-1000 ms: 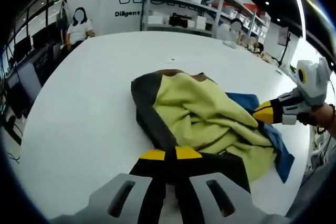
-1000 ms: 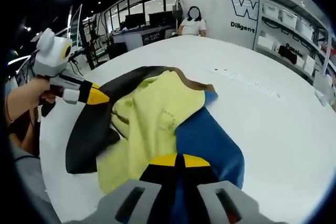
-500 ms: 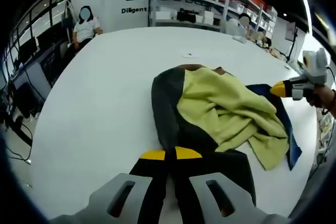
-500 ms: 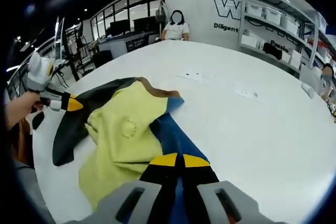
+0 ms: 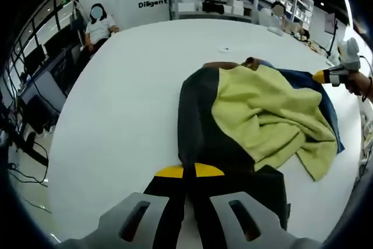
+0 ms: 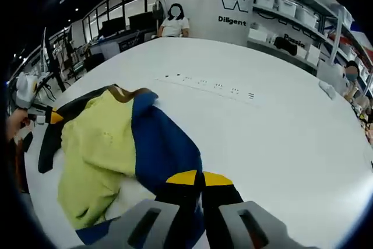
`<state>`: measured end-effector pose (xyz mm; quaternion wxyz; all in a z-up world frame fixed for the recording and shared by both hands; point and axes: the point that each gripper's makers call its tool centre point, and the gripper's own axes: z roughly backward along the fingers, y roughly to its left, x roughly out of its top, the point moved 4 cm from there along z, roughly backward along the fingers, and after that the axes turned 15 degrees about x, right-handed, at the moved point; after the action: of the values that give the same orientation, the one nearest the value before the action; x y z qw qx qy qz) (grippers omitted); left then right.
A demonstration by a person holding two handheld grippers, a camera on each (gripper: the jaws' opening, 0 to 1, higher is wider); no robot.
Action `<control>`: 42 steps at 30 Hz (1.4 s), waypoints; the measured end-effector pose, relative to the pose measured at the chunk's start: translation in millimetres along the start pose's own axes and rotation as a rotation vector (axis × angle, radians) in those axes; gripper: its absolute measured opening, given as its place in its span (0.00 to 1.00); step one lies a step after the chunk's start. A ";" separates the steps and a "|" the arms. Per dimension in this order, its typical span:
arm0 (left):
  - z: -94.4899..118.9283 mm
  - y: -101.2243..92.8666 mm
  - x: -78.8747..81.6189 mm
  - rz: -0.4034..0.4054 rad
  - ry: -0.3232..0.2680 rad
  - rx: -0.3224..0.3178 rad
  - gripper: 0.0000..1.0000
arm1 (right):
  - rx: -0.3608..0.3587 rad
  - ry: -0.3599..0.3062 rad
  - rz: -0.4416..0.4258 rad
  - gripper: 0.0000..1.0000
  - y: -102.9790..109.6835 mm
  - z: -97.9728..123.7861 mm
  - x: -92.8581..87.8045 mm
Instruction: Fold the garment on the visible template until the final outline fits inside the template.
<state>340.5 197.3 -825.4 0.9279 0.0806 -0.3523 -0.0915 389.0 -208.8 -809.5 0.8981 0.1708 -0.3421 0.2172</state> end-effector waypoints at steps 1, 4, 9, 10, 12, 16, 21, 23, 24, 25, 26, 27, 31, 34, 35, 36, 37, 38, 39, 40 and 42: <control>-0.2 0.4 0.0 -0.002 0.001 0.002 0.01 | -0.001 0.001 0.002 0.00 -0.8 0.0 -0.1; -1.8 2.4 0.5 -0.012 0.006 0.008 0.01 | -0.007 0.008 0.005 0.00 -4.9 -0.1 -0.9; -7.4 8.8 4.4 -0.045 0.010 0.026 0.01 | -0.019 0.026 0.001 0.00 -16.8 -1.1 -3.3; -8.6 10.3 5.9 -0.053 0.011 0.031 0.01 | -0.020 0.029 0.000 0.00 -18.7 -1.9 -3.6; -14.7 15.1 11.4 -0.072 0.013 0.041 0.01 | -0.031 0.040 -0.004 0.00 -25.1 -3.2 -4.8; -21.5 19.6 16.5 -0.108 0.014 0.053 0.01 | -0.051 0.049 -0.016 0.00 -33.5 -1.8 -7.8; -27.0 23.6 20.0 -0.115 0.012 0.068 0.01 | -0.068 0.053 -0.020 0.00 -37.8 -0.8 -9.3; -28.3 26.4 20.6 -0.113 0.014 0.083 0.01 | -0.075 0.054 -0.025 0.00 -39.5 -0.8 -10.2; -29.6 28.9 21.1 -0.113 0.011 0.096 0.01 | -0.097 0.065 -0.022 0.00 -42.9 0.0 -12.0; -30.1 29.5 21.4 -0.113 0.009 0.099 0.01 | -0.104 0.067 -0.012 0.00 -44.2 0.3 -12.1; -31.1 31.1 22.0 -0.123 0.004 0.107 0.01 | -0.107 0.067 -0.008 0.00 -44.9 0.4 -12.1; -32.3 33.2 22.7 -0.141 -0.001 0.117 0.01 | -0.107 0.067 -0.007 0.00 -45.2 0.5 -12.3; -34.5 35.9 24.8 -0.144 0.000 0.118 0.01 | -0.113 0.071 -0.013 0.00 -49.4 -0.5 -14.5; -35.0 35.4 25.5 -0.163 -0.006 0.111 0.01 | -0.112 0.079 -0.017 0.00 -49.8 -1.6 -16.5; -34.5 34.9 25.0 -0.168 -0.006 0.112 0.02 | -0.110 0.078 -0.020 0.00 -49.6 -2.5 -17.0; -34.6 35.0 25.1 -0.166 -0.006 0.111 0.02 | -0.108 0.077 -0.023 0.00 -49.5 -3.0 -17.2; -34.9 35.2 25.2 -0.164 -0.006 0.109 0.02 | -0.105 0.078 -0.030 0.00 -49.2 -3.3 -17.8; -34.9 35.5 25.2 -0.158 -0.006 0.106 0.02 | -0.103 0.075 -0.040 0.00 -48.7 -3.6 -18.2; -34.7 35.8 25.3 -0.147 -0.003 0.102 0.03 | -0.100 0.068 -0.058 0.00 -48.1 -3.7 -18.1; -33.9 35.5 25.2 -0.137 -0.003 0.094 0.04 | -0.103 0.064 -0.060 0.00 -48.5 -3.5 -17.7; -31.7 35.3 23.8 -0.139 -0.006 0.096 0.07 | -0.108 0.060 -0.060 0.03 -48.8 -1.3 -16.7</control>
<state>383.1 228.8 -826.0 0.9134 0.1490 -0.3524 -0.1389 403.3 -254.2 -829.7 0.9219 0.1258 -0.3211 0.1766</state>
